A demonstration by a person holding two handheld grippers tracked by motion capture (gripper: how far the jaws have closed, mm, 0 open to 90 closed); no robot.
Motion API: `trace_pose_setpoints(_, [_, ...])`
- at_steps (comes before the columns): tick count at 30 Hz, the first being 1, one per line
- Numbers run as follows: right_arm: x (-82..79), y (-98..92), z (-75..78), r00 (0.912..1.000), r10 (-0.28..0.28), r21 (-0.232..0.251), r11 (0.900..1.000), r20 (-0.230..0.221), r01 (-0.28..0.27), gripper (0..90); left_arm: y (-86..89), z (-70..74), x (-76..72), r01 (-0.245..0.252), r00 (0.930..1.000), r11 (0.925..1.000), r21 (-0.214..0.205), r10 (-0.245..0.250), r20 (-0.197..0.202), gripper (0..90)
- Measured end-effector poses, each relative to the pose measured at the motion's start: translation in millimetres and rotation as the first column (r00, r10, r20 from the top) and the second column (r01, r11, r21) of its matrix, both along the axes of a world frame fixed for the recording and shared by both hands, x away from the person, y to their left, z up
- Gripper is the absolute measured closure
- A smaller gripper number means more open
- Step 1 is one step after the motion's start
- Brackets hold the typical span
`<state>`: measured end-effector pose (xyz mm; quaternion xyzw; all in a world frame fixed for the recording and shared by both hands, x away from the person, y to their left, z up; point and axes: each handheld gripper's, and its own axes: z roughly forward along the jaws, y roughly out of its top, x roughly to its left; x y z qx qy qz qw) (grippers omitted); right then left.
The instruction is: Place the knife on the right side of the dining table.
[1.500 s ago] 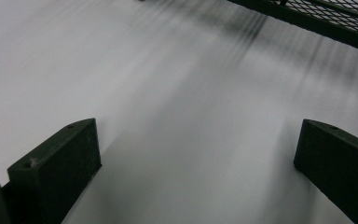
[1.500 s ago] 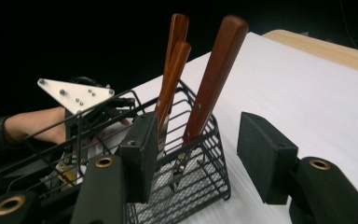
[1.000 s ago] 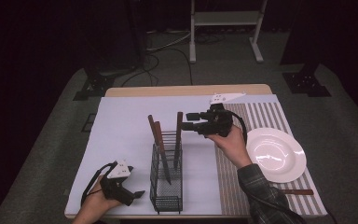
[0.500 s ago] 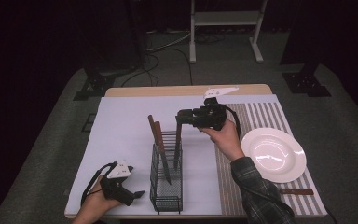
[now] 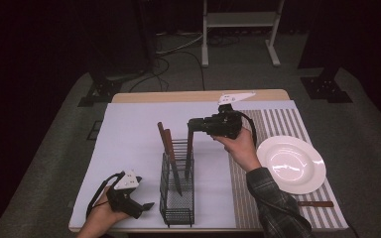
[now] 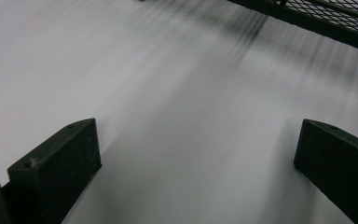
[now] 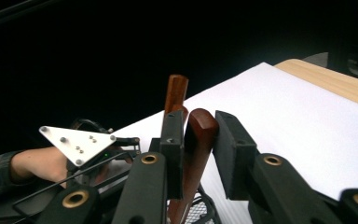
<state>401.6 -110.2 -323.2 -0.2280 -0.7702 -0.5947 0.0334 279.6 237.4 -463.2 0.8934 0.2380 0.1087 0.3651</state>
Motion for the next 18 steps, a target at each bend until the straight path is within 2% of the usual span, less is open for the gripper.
trace_pose_setpoints(6, [-3.0, 0.9, 3.4, 0.9999, 0.007, -0.007, 1.0, 0.013, -0.007, 77.6, 0.0, 0.0, 0.0, 0.0, 1.0, 1.0, 0.0, 0.0, 0.0, 0.0])
trace_pose_setpoints(14, [-4.4, 1.8, 9.4, 0.9995, 0.03, 0.017, 0.9994, -0.009, -0.03, 80.2, 0.1, 0.1, 0.1, 0.001, 1.0, 1.0, 0.002, -0.001, 0.001, 0.0])
trace_pose_setpoints(15, [-5.4, 1.8, 11.6, 0.9997, 0.022, 0.009, 0.9997, 0.009, -0.022, 80.4, 0.1, 0.1, 0.1, 0.001, 1.0, 1.0, 0.002, -0.001, 0.001, 0.0])
trace_pose_setpoints(18, [-6.5, 1.8, 14.0, 0.9997, 0.015, 0.004, 0.9999, 0.019, -0.015, 80.3, 0.2, 0.1, 0.2, 0.002, 1.0, 1.0, 0.003, -0.002, 0.001, 0.0])
